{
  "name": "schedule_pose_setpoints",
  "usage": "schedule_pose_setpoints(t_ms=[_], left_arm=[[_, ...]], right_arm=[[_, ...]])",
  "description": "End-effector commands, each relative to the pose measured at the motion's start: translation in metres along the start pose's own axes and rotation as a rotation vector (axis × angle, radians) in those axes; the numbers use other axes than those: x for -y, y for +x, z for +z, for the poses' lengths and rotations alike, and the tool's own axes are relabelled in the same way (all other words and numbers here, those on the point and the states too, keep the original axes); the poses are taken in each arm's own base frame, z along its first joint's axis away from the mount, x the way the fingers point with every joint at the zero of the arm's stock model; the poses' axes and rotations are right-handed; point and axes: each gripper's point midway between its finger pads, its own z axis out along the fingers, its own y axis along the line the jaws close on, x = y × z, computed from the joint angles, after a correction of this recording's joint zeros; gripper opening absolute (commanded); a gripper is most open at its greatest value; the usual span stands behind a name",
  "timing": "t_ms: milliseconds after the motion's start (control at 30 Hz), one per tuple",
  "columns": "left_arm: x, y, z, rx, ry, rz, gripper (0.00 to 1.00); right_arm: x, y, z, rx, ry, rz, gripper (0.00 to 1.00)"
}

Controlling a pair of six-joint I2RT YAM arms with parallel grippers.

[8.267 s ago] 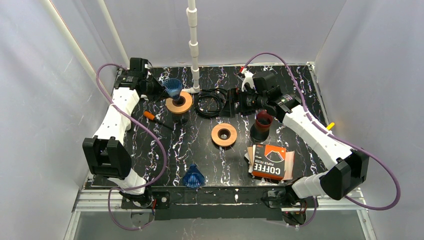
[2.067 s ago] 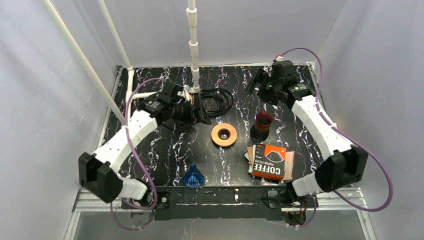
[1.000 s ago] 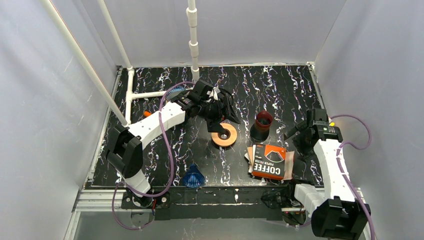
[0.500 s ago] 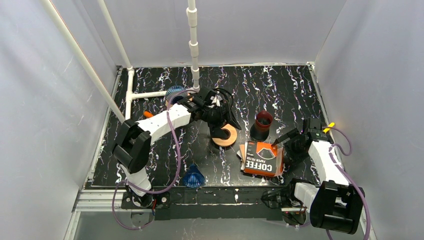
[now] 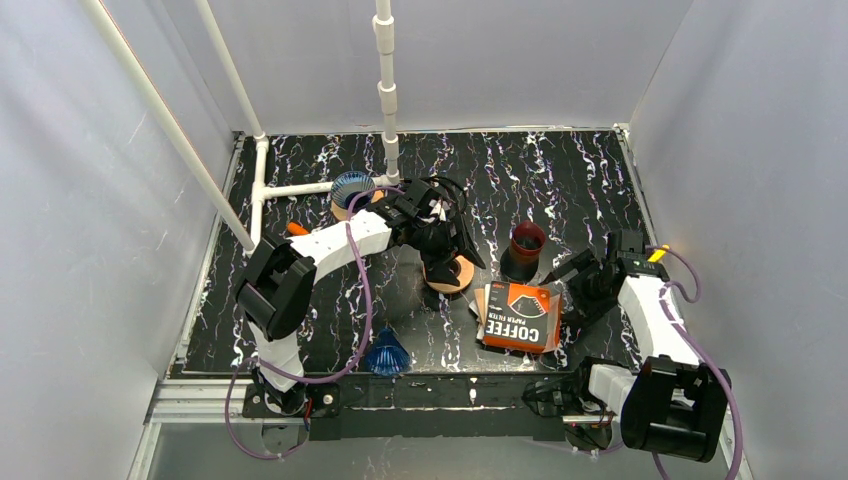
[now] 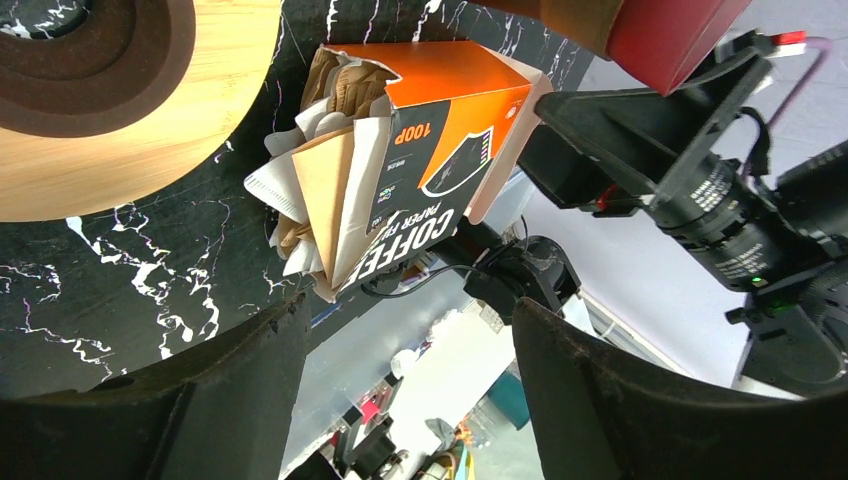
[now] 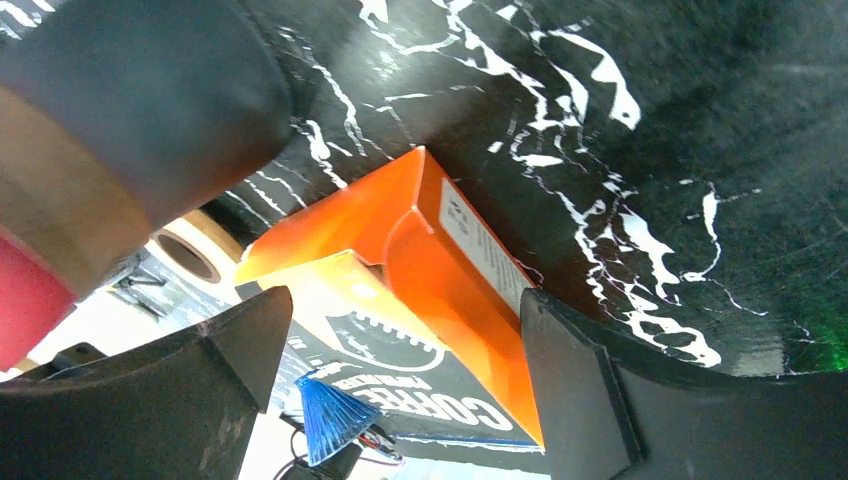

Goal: Place the coffee filter in the dripper

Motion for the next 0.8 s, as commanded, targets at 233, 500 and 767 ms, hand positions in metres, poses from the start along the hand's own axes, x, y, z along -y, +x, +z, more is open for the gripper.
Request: schedule_pose_setpoints(t_ms=[233,500,767], left_arm=[[0.014,0.001,-0.01,0.014,0.019,0.049,0.7],[0.011,0.001,-0.009,0.02,0.008,0.04,0.68],[0.008,0.002,-0.009,0.021,0.002,0.034,0.66]], right_arm=[[-0.041,-0.017,-0.033,0.017,-0.091,-0.245,0.95],[-0.043,-0.013,-0.034,-0.017,-0.11,-0.282,0.91],[-0.051,-0.004,-0.033,-0.072,-0.167,-0.295,0.8]])
